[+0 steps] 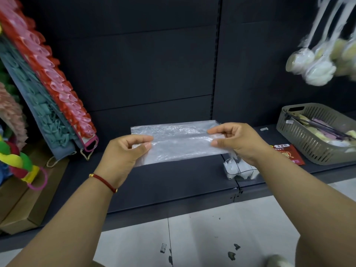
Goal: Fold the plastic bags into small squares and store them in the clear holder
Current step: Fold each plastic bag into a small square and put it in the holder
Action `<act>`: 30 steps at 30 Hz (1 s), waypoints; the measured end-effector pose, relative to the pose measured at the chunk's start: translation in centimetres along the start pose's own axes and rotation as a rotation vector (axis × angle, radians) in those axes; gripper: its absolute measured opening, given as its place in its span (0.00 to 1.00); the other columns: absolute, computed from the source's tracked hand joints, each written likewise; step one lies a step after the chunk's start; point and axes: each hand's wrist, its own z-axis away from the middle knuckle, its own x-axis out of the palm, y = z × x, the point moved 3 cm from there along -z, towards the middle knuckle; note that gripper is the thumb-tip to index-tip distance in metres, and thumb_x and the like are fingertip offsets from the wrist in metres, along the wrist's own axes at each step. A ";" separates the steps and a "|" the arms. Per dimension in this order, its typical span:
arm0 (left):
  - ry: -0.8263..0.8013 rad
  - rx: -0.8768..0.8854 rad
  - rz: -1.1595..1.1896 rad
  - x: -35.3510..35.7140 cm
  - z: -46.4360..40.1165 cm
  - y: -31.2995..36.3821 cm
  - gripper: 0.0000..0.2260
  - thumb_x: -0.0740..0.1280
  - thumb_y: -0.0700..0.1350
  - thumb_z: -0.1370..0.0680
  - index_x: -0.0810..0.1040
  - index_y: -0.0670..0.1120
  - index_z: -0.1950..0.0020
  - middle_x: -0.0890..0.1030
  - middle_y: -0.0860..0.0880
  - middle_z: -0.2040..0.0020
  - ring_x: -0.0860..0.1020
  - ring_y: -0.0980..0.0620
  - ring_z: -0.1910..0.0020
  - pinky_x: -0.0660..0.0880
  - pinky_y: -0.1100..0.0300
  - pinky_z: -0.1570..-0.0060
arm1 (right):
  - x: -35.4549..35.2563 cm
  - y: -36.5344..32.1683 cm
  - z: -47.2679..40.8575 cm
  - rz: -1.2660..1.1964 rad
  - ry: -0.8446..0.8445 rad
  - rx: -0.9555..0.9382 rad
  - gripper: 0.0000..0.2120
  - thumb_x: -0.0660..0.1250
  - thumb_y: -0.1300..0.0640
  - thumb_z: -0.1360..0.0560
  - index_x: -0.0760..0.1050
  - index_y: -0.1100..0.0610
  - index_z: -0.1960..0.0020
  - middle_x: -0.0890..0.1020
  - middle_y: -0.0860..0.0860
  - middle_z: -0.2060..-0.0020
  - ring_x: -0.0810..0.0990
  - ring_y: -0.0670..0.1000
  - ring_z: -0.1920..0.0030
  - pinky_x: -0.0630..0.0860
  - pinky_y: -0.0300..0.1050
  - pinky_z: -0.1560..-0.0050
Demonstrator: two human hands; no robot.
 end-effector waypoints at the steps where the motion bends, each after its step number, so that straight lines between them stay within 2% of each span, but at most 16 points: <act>1: -0.023 -0.010 -0.001 -0.2 -0.1 -0.1 0.08 0.73 0.38 0.26 0.85 0.51 0.53 0.85 0.51 0.52 0.82 0.59 0.57 0.79 0.65 0.58 | -0.1 0.0 -0.1 0.021 0.014 -0.001 0.13 0.77 0.67 0.33 0.83 0.54 0.51 0.79 0.69 0.52 0.74 0.43 0.67 0.72 0.30 0.66; 2: -0.052 -0.016 0.000 -0.4 -0.2 0.0 0.09 0.75 0.38 0.28 0.86 0.52 0.53 0.85 0.50 0.52 0.82 0.55 0.57 0.79 0.61 0.53 | -0.1 0.0 -0.2 0.030 0.028 0.007 0.15 0.77 0.67 0.34 0.83 0.53 0.51 0.78 0.70 0.51 0.72 0.44 0.68 0.71 0.30 0.69; 3: -0.077 -0.021 0.000 -0.6 -0.3 0.0 0.10 0.77 0.40 0.31 0.86 0.53 0.53 0.83 0.47 0.53 0.80 0.50 0.57 0.78 0.55 0.48 | -0.1 0.1 -0.2 0.022 0.040 0.018 0.15 0.77 0.67 0.34 0.83 0.52 0.51 0.76 0.70 0.54 0.70 0.43 0.71 0.69 0.30 0.73; 5: -0.112 -0.038 0.010 -0.9 -0.5 0.0 0.17 0.81 0.44 0.37 0.86 0.56 0.51 0.75 0.43 0.56 0.74 0.44 0.55 0.74 0.47 0.42 | -0.1 0.0 -0.2 0.004 0.047 0.027 0.16 0.77 0.68 0.34 0.82 0.52 0.51 0.73 0.61 0.59 0.66 0.42 0.78 0.65 0.30 0.77; 8: -0.142 -0.032 -0.006 -1.1 -0.7 0.0 0.19 0.83 0.48 0.40 0.86 0.57 0.50 0.74 0.43 0.56 0.73 0.44 0.55 0.73 0.42 0.38 | 0.0 -0.2 -0.1 0.049 0.065 0.009 0.15 0.77 0.67 0.34 0.83 0.50 0.52 0.70 0.56 0.60 0.66 0.41 0.75 0.67 0.30 0.73; 10: -0.133 -0.016 -0.081 -1.2 -0.7 0.1 0.15 0.81 0.46 0.36 0.86 0.56 0.51 0.76 0.46 0.58 0.73 0.46 0.57 0.75 0.47 0.42 | 0.0 0.0 -0.3 0.101 0.089 0.001 0.15 0.78 0.65 0.33 0.83 0.48 0.53 0.68 0.54 0.62 0.67 0.41 0.71 0.69 0.30 0.69; 12: -0.108 0.002 -0.180 -1.3 -0.8 0.2 0.11 0.78 0.41 0.30 0.85 0.52 0.51 0.75 0.55 0.66 0.71 0.49 0.62 0.73 0.58 0.53 | 0.1 0.1 -0.4 0.139 0.105 0.000 0.14 0.79 0.63 0.33 0.83 0.46 0.55 0.69 0.54 0.63 0.67 0.43 0.68 0.70 0.32 0.67; 13: -0.091 0.021 -0.245 -1.3 -0.8 0.3 0.10 0.76 0.41 0.28 0.84 0.52 0.49 0.74 0.56 0.68 0.69 0.51 0.64 0.71 0.63 0.58 | 0.1 0.1 -0.4 0.155 0.108 -0.001 0.13 0.79 0.62 0.33 0.83 0.46 0.55 0.69 0.54 0.63 0.68 0.45 0.66 0.70 0.32 0.67; 15: -0.071 0.069 -0.394 -1.2 -1.0 0.6 0.09 0.74 0.42 0.26 0.83 0.52 0.49 0.73 0.50 0.66 0.70 0.54 0.66 0.69 0.71 0.64 | 0.2 0.2 -0.5 0.188 0.112 -0.002 0.10 0.78 0.60 0.32 0.82 0.47 0.56 0.72 0.54 0.64 0.69 0.46 0.65 0.70 0.30 0.68; 16: -0.072 0.085 -0.463 -1.2 -1.0 0.8 0.08 0.74 0.43 0.25 0.82 0.53 0.49 0.76 0.47 0.63 0.73 0.52 0.65 0.70 0.72 0.65 | 0.2 0.2 -0.5 0.202 0.114 0.001 0.09 0.78 0.59 0.31 0.82 0.48 0.56 0.74 0.55 0.64 0.71 0.46 0.65 0.70 0.29 0.68; 18: -0.076 0.104 -0.554 -1.3 -1.1 0.8 0.06 0.72 0.44 0.24 0.81 0.54 0.49 0.82 0.42 0.55 0.80 0.46 0.57 0.76 0.63 0.58 | 0.3 0.2 -0.5 0.227 0.117 0.009 0.06 0.77 0.59 0.30 0.82 0.49 0.57 0.80 0.58 0.63 0.74 0.46 0.64 0.72 0.29 0.68; 20: -0.084 0.107 -0.583 -1.4 -1.1 0.8 0.04 0.71 0.44 0.23 0.81 0.53 0.50 0.83 0.43 0.54 0.81 0.44 0.54 0.78 0.53 0.52 | 0.4 0.3 -0.6 0.257 0.118 0.019 0.06 0.77 0.59 0.30 0.82 0.50 0.59 0.83 0.56 0.61 0.76 0.45 0.65 0.72 0.28 0.68; 23: -0.089 0.121 -0.631 -1.6 -1.1 1.2 0.04 0.69 0.44 0.22 0.81 0.53 0.54 0.83 0.48 0.56 0.81 0.48 0.55 0.77 0.56 0.54 | 0.6 0.4 -0.7 0.287 0.109 0.021 0.06 0.76 0.59 0.30 0.81 0.51 0.61 0.81 0.47 0.65 0.76 0.38 0.69 0.70 0.27 0.70; 25: -0.069 0.153 -0.677 -1.7 -1.2 1.4 0.08 0.67 0.44 0.21 0.79 0.54 0.58 0.79 0.50 0.55 0.78 0.51 0.56 0.74 0.57 0.53 | 0.7 0.7 -0.8 0.322 0.093 0.014 0.06 0.76 0.60 0.30 0.81 0.53 0.62 0.79 0.46 0.67 0.75 0.36 0.72 0.68 0.26 0.72; 28: -0.018 0.169 -0.583 -1.9 -1.4 1.5 0.08 0.66 0.44 0.20 0.78 0.52 0.58 0.74 0.52 0.48 0.74 0.54 0.50 0.69 0.60 0.45 | 0.9 1.3 -0.8 0.386 0.040 0.043 0.06 0.76 0.58 0.30 0.80 0.55 0.61 0.79 0.47 0.67 0.74 0.40 0.68 0.68 0.27 0.70; 30: 0.000 0.122 -0.437 -2.1 -1.5 1.3 0.06 0.65 0.45 0.19 0.78 0.49 0.55 0.80 0.51 0.48 0.78 0.51 0.49 0.74 0.55 0.45 | 1.1 2.0 -0.8 0.407 -0.038 0.090 0.06 0.76 0.57 0.30 0.81 0.56 0.60 0.81 0.49 0.65 0.75 0.45 0.64 0.70 0.33 0.64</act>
